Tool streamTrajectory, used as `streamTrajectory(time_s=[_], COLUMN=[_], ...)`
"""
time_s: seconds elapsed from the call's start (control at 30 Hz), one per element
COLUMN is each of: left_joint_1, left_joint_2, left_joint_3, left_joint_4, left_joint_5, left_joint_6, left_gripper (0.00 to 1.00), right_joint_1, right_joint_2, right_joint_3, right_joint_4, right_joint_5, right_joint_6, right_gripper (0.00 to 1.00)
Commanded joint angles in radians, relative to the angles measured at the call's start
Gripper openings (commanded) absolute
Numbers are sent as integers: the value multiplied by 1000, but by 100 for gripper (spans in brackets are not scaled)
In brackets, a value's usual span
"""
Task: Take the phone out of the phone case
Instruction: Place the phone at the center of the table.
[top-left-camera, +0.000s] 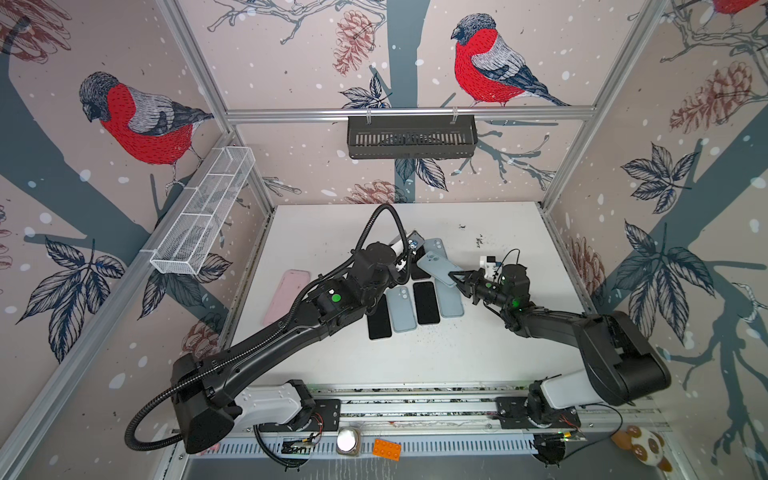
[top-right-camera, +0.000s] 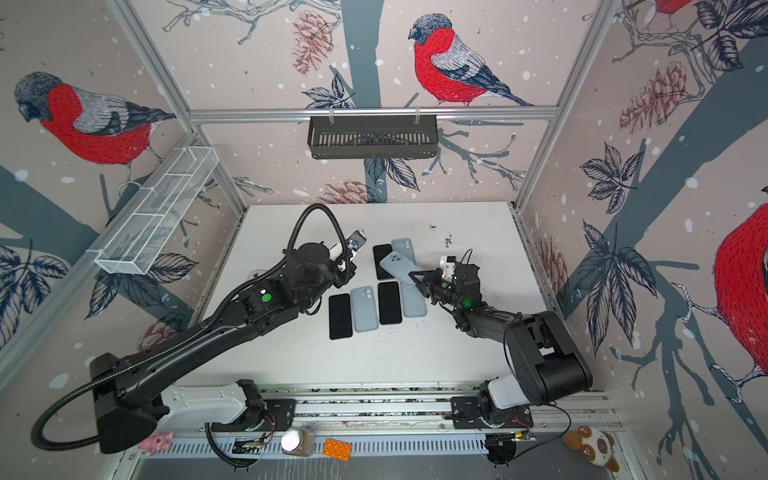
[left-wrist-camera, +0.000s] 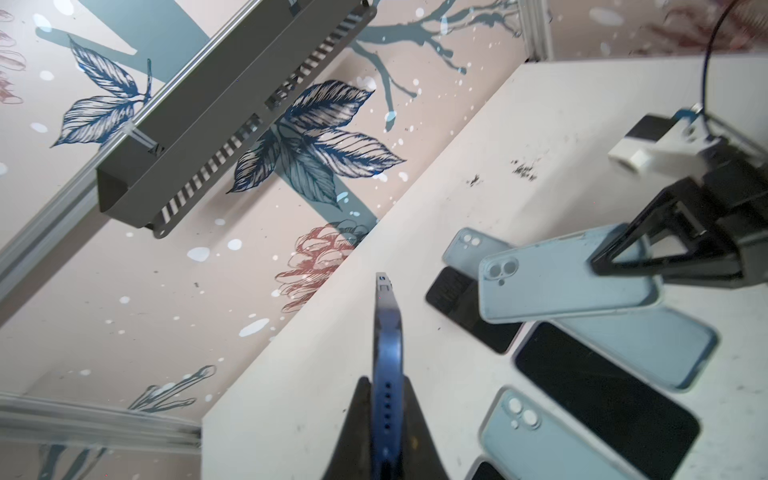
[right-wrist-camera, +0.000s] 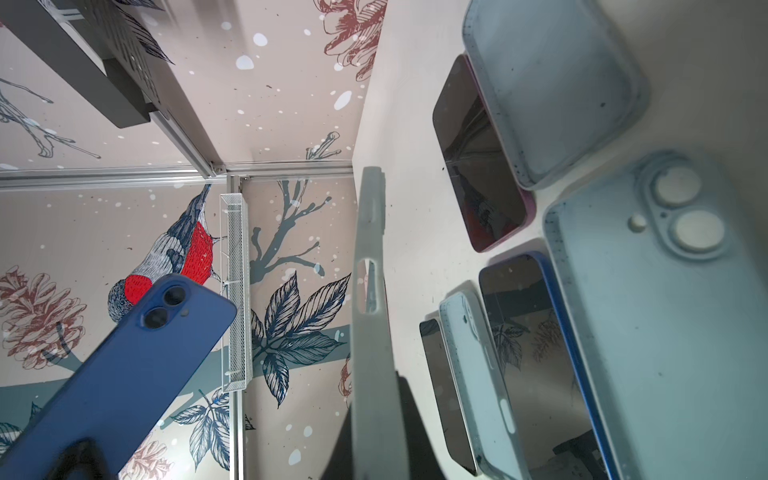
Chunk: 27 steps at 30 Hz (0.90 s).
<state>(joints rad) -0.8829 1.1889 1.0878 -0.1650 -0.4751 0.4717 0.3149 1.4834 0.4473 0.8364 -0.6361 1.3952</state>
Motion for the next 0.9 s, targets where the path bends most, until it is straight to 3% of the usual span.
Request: streamTrajectory(time_s=[0.0, 0.13, 0.23, 0.37, 0.63, 0.87], left_joint_1=[33, 85, 141, 179, 277, 323], left_joint_2=[-40, -39, 2, 65, 178, 270], left_joint_3=[-97, -280, -304, -400, -478, -522], left_joint_4=[172, 341, 333, 490, 634, 748], left_joint_5=[12, 55, 133, 144, 222, 274], left_joint_6=[187, 377, 427, 579, 662, 708], left_gripper=[0, 0, 0, 0, 0, 0], right_joint_1=[39, 121, 190, 279, 355, 384], right_joint_2=[30, 88, 144, 209, 322, 444], right_joint_3=[26, 37, 61, 137, 253, 372], right_joint_4=[95, 148, 174, 132, 46, 2], right_joint_5=[77, 211, 308, 434, 588, 631], right_joint_6=[67, 194, 284, 339, 423, 469], right_gripper=[0, 0, 0, 0, 0, 0])
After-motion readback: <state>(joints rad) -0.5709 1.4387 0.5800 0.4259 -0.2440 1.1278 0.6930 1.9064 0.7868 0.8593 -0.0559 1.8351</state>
